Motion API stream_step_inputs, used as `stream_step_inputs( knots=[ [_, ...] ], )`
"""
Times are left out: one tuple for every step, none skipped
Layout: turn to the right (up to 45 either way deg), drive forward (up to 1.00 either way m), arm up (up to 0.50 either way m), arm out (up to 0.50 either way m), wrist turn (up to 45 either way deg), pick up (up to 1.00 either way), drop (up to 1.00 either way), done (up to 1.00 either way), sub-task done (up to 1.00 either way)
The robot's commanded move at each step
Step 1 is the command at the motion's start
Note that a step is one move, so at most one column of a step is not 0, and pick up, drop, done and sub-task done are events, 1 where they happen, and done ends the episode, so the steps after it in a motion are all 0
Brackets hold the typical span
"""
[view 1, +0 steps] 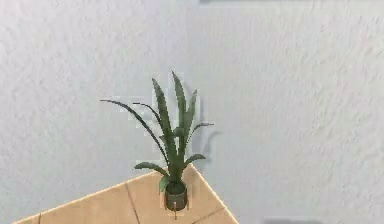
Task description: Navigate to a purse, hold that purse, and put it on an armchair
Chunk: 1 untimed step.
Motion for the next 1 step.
stream_step_inputs(
  knots=[
    [-45.0,0.0,0.0,0.0,0.0,0.0,0.0,0.0,0.0]
  ],
)
